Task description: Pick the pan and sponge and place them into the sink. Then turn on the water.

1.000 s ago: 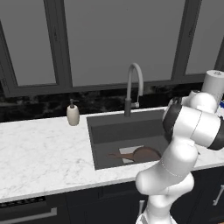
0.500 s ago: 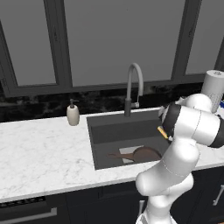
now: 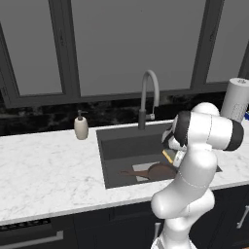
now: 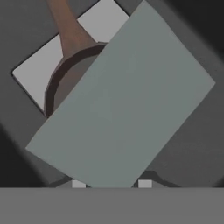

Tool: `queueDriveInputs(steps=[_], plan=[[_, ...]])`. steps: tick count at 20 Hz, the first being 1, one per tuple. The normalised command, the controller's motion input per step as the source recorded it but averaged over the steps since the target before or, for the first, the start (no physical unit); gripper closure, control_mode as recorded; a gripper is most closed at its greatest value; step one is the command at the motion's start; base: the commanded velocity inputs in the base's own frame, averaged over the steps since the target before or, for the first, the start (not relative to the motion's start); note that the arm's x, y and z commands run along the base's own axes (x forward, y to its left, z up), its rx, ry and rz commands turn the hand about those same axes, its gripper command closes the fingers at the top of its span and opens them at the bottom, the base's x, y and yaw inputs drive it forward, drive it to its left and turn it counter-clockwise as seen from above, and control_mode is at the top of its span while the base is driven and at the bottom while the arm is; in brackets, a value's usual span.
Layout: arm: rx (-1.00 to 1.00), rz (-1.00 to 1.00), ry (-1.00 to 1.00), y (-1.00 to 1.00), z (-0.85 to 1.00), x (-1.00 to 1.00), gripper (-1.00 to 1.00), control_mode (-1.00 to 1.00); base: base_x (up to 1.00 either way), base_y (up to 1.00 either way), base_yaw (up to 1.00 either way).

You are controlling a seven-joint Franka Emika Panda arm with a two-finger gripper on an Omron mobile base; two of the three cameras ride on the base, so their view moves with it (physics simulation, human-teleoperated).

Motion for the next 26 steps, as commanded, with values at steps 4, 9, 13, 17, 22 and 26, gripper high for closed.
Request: queueDriveInputs(steps=[4, 9, 13, 17, 22, 26], plan=[[0.00, 0.00, 0.00, 0.22, -0.56, 0.25, 1.00, -1.00, 0.00, 0.00, 0.00], [0.00, 0.00, 0.01, 0.15, -0.49, 0.31, 1.00, -1.00, 0.00, 0.00, 0.00], [0.00, 0.00, 0.02, 0.01, -0.41, 0.31, 1.00, -1.00, 0.00, 0.00, 0.00], [0.00, 0.00, 0.02, 0.00, -0.43, 0.28, 1.00, -1.00, 0.00, 0.00, 0.00], [0.00, 0.00, 0.03, 0.02, -0.44, 0.28, 1.00, -1.00, 0.00, 0.00, 0.00], [0.00, 0.00, 0.03, 0.01, -0.31, 0.29, 1.00, -1.00, 0.00, 0.00, 0.00]])
